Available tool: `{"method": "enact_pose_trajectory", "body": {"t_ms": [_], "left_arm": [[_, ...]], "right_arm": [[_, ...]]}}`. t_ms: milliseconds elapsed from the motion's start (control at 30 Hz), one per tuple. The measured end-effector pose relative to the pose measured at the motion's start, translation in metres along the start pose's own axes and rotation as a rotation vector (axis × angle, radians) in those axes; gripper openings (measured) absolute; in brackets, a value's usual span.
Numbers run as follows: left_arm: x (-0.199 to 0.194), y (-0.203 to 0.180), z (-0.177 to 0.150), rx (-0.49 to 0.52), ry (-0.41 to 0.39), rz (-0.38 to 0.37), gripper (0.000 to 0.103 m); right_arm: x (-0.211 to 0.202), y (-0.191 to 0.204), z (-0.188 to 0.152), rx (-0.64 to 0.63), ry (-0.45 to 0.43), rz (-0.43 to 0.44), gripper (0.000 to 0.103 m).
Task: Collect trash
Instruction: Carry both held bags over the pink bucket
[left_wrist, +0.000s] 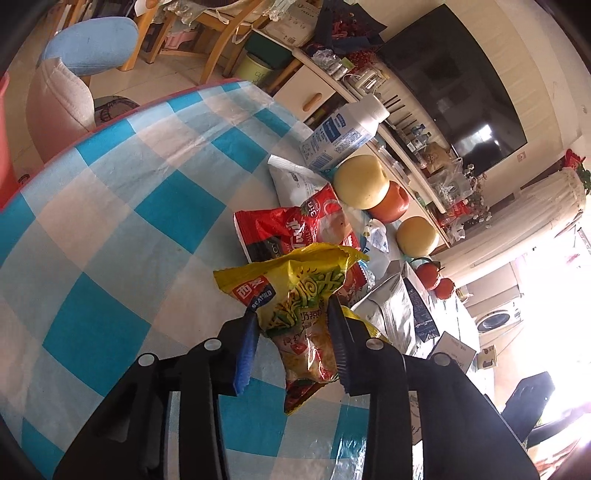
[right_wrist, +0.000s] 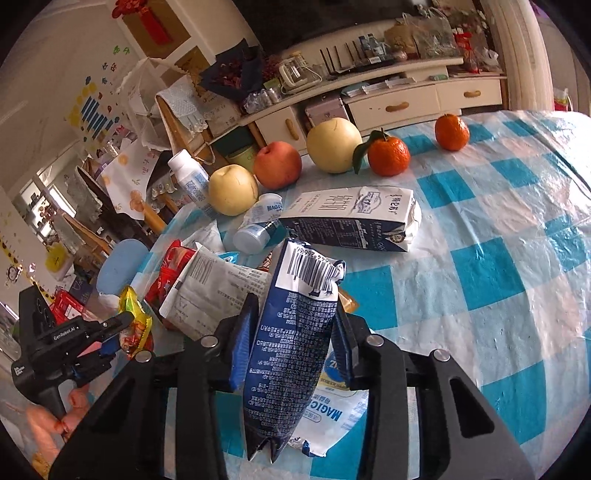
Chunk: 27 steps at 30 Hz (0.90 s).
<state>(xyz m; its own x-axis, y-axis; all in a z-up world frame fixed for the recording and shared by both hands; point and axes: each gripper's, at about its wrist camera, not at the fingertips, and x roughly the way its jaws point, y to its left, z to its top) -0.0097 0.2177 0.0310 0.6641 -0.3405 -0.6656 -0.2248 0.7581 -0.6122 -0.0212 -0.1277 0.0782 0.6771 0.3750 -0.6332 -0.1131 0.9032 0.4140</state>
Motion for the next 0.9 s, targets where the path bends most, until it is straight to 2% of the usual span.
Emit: {"method": "enact_pose_trajectory", "body": {"t_ms": [300, 533, 900], "left_arm": [[-0.033, 0.010, 0.016, -0.006, -0.063, -0.003, 0.037], [-0.065, 0.022, 0.035, 0.016, -0.157, 0.086, 0.037], [-0.126, 0.061, 0.068, 0.001, -0.307, 0.222, 0.037]], "right_arm": [[-0.018, 0.035, -0.005, -0.034, -0.067, 0.002, 0.036], [-0.014, 0.078, -0.008, -0.082, -0.057, 0.027, 0.036], [0.004, 0.181, 0.002, -0.157, -0.050, 0.176, 0.036]]}}
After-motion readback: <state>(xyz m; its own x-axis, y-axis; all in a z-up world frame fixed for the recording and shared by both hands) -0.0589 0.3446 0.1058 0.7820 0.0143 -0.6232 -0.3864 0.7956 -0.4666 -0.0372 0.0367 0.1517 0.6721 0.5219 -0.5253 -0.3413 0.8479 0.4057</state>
